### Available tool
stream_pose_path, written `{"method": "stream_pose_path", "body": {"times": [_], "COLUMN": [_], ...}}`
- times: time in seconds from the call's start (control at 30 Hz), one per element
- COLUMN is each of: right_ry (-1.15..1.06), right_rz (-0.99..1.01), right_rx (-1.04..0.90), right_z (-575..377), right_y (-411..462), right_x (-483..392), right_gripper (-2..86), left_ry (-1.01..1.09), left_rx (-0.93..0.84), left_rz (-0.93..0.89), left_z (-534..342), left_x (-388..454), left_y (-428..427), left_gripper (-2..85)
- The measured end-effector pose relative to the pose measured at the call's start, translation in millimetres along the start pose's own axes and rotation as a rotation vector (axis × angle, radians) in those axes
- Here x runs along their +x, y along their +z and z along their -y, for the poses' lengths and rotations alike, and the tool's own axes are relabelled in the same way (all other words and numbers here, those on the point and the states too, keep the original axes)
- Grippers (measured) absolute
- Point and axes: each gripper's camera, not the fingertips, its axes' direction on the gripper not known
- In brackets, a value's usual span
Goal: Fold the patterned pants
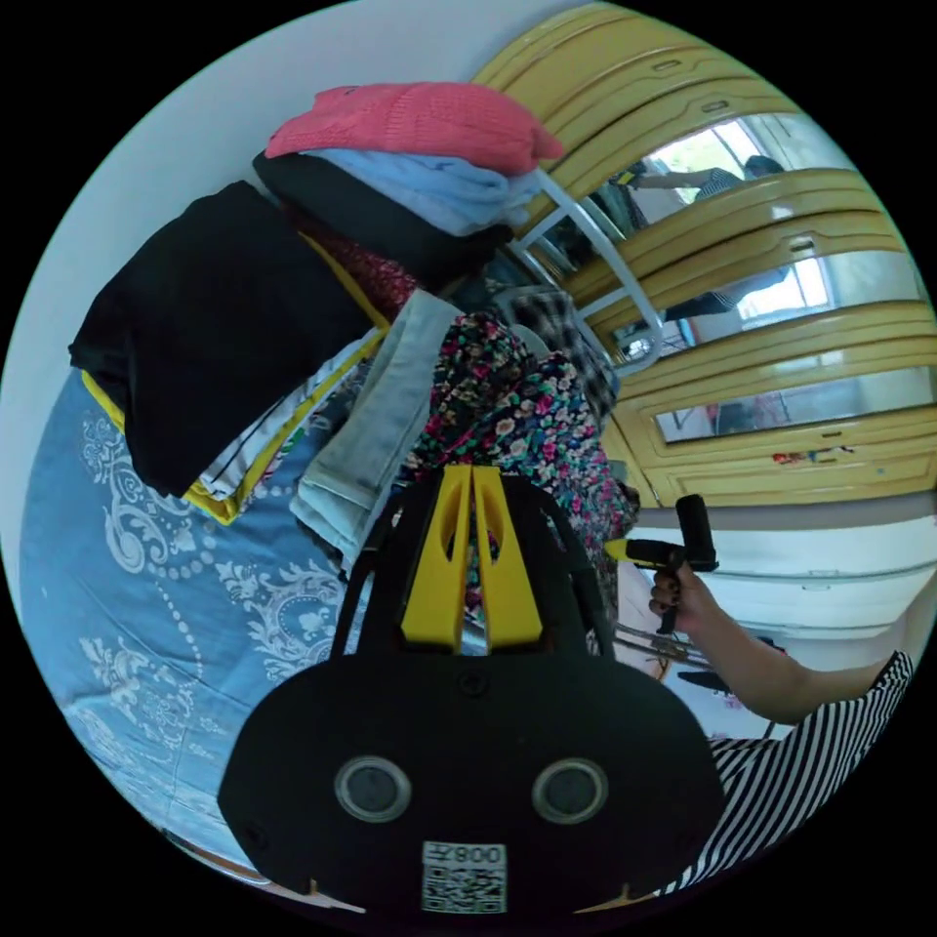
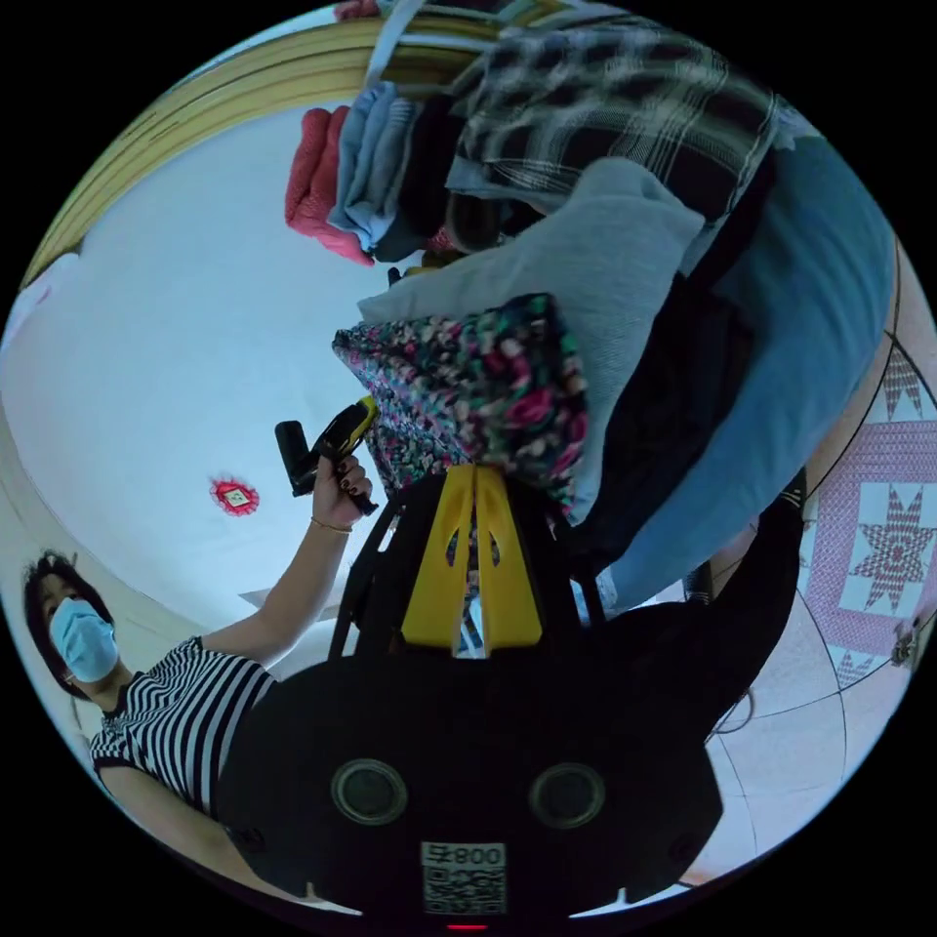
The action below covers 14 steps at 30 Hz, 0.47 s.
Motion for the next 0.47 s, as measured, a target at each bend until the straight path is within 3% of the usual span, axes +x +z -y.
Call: {"method": "stream_pose_path", "body": {"times": [0.27,0.47], "right_ry": [-0.081,-0.260], "right_rz": [0.083,-0.085], "right_rx": [-0.194,-0.078], "right_z": [25.8,77.5], "right_y": [-2.3,-43.2], "right_x": [-59.3,-143.6], "right_gripper": [1.1,6.3], "left_ry": [-0.046,-0.089], "left_rx": [0.024,0.123], "left_rz": [-0.087,-0.133], "left_z": [10.1,-11.6], "left_x": [6.5,22.2], "left_y": [-1.9,-27.6], "left_gripper": [0.5,1.9]}}
